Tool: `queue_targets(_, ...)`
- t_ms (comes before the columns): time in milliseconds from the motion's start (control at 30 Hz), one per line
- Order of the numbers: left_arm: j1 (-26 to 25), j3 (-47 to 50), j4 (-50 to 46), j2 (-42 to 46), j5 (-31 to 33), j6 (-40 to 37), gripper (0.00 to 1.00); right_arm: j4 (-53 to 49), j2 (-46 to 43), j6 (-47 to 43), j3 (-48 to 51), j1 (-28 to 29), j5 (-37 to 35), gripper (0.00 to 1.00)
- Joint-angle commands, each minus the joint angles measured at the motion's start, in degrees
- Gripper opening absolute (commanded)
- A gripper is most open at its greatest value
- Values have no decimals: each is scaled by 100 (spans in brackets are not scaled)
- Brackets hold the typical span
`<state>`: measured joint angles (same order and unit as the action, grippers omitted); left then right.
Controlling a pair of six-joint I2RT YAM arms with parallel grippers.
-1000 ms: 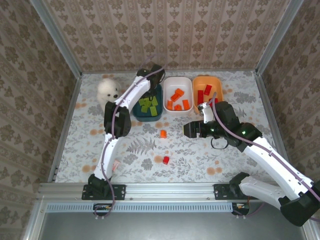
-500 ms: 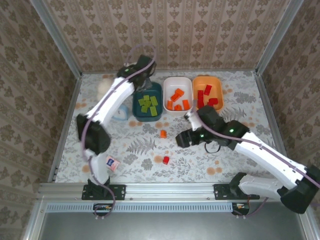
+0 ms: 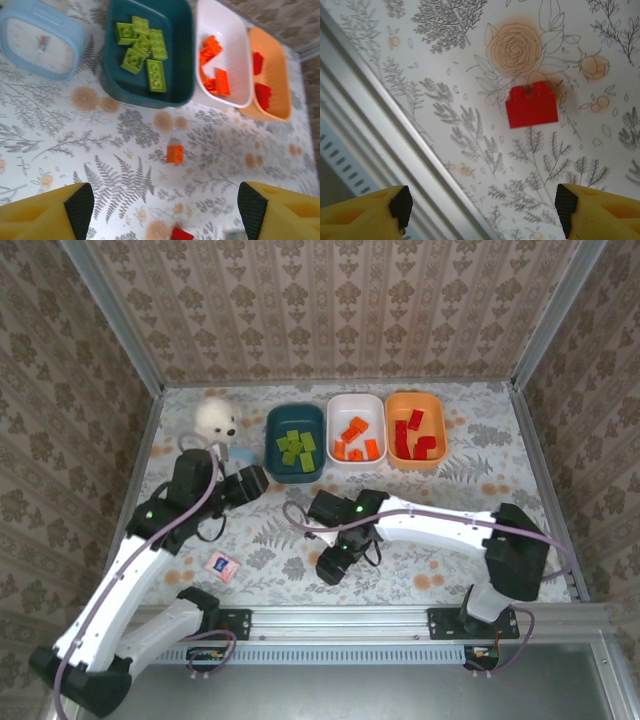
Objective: Sort the legos into containers by color
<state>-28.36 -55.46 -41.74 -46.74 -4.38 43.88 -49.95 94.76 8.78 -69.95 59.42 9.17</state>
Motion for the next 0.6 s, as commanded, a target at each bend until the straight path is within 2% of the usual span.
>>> queue_targets(0, 43, 59, -63, 435, -393, -80, 79, -515, 464, -391, -415, -8, -447, 78)
queue_targets(333, 49, 11, -208, 734, -301, 68, 78, -627, 1505, -731, -918, -8, -858, 77)
queue_targets(567, 44, 30, -188, 807, -232, 173, 77, -443, 1780, -728, -975, 0, -758, 61)
